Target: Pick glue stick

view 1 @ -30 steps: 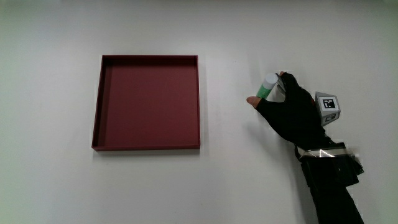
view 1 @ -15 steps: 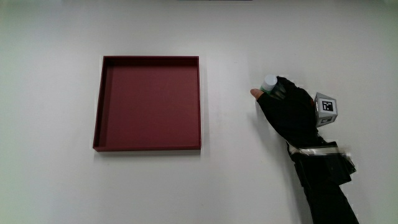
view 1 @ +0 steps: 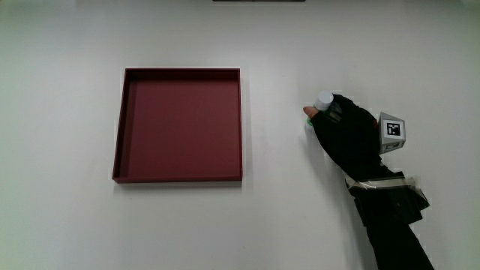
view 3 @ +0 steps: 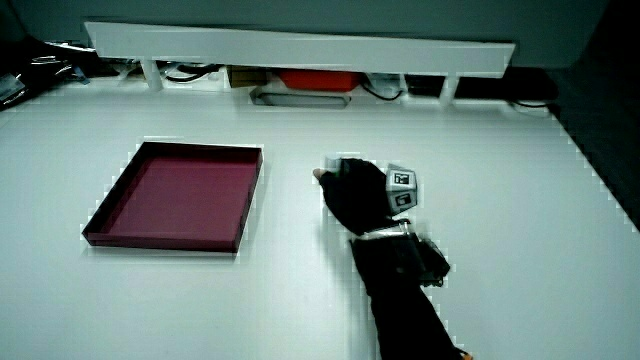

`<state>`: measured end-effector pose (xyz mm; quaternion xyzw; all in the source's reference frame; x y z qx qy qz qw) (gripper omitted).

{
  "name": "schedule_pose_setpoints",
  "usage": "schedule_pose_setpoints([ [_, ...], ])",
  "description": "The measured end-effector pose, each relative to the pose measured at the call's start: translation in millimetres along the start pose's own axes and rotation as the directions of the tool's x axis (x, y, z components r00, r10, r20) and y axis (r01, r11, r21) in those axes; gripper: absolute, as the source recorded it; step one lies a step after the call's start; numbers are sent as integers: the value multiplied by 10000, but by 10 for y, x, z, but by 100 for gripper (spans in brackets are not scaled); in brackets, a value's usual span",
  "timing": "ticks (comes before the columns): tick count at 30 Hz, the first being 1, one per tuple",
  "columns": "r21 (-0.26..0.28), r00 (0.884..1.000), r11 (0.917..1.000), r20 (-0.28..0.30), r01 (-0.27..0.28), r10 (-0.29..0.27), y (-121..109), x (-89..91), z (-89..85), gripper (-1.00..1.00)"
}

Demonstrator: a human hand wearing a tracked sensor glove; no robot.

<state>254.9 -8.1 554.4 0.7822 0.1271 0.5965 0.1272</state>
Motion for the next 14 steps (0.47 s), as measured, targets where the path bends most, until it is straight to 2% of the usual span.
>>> schedule_pose_setpoints([
  [1,-42,9997,9998,132,213,-213,-20,-68,-12,100],
  [2,-194,9999,9998,70,-74,76,-17,-112,-25,100],
  [3,-261,9998,9996,176,-75,79,-20,-157,-36,100],
  [4,-376,9987,9986,349,-359,373,-14,-197,-47,100],
  [7,-520,9918,9927,626,-1085,1117,-58,-379,-113,100],
  [9,-713,9923,9915,505,-1090,1127,-82,-501,-169,100],
  [10,-777,9896,9886,537,-1289,1332,-85,-561,-201,100],
  [14,-1394,9809,9711,-82,-1937,1945,-104,-810,-388,100],
])
